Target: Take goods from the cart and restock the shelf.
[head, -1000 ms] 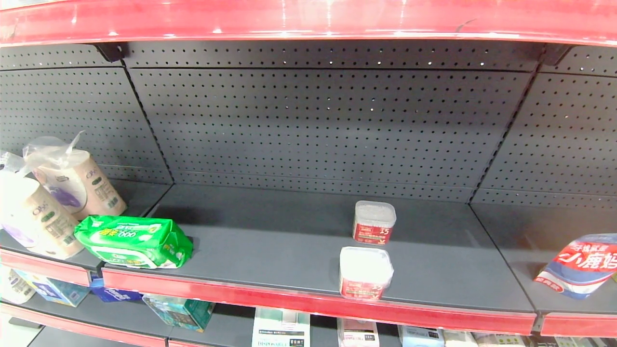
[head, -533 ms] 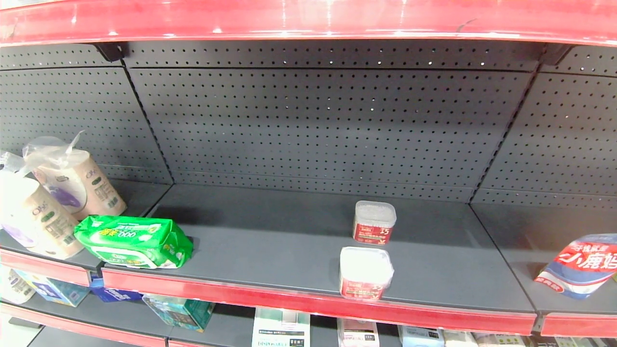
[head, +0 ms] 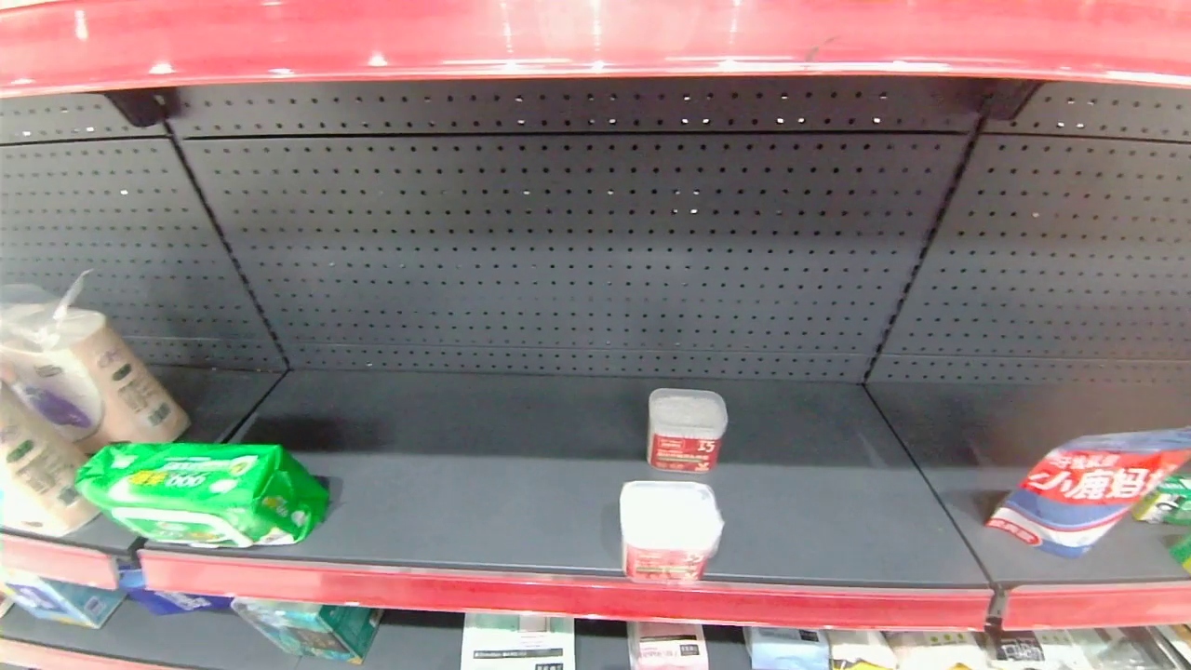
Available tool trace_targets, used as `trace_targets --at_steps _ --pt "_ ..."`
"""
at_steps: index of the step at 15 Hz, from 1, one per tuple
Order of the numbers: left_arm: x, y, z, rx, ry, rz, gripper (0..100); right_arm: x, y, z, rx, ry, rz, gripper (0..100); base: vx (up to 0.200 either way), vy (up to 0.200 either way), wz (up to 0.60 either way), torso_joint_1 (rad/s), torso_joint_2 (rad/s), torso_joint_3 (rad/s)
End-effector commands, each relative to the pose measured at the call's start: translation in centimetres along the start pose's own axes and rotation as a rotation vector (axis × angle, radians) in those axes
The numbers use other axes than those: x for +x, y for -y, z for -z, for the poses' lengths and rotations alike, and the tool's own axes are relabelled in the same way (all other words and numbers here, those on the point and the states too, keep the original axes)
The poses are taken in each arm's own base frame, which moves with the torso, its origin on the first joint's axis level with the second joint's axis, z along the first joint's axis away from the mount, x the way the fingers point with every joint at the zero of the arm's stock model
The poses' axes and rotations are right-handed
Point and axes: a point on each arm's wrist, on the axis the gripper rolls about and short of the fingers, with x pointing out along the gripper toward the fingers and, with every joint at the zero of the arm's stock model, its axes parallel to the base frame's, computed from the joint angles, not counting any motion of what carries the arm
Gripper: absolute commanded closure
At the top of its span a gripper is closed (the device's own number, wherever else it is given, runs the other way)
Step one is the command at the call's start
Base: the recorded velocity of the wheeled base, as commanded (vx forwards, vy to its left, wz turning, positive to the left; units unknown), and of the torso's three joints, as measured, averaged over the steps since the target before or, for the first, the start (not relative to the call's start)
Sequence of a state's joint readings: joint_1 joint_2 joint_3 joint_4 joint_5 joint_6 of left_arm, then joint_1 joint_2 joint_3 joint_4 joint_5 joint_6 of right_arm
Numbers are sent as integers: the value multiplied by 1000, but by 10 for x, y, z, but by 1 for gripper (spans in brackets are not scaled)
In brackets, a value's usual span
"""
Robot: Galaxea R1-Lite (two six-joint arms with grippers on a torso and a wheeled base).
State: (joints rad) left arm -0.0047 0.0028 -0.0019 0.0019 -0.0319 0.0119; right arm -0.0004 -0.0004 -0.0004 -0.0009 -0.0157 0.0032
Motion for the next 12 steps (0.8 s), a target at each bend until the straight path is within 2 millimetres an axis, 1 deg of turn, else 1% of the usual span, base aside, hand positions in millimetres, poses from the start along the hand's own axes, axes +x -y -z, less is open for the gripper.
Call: trace_targets --at_steps 1,8,12 --pt "0 0 0 0 3 0 0 0 0 0 0 -2 -1 0 0 0 -600 22 2 2" --pt "0 0 0 0 3 0 0 0 0 0 0 -2 -1 0 0 0 -600 2 2 2" --pt "0 0 0 1 4 11 0 0 0 0 0 -2 -1 0 0 0 0 0 0 0"
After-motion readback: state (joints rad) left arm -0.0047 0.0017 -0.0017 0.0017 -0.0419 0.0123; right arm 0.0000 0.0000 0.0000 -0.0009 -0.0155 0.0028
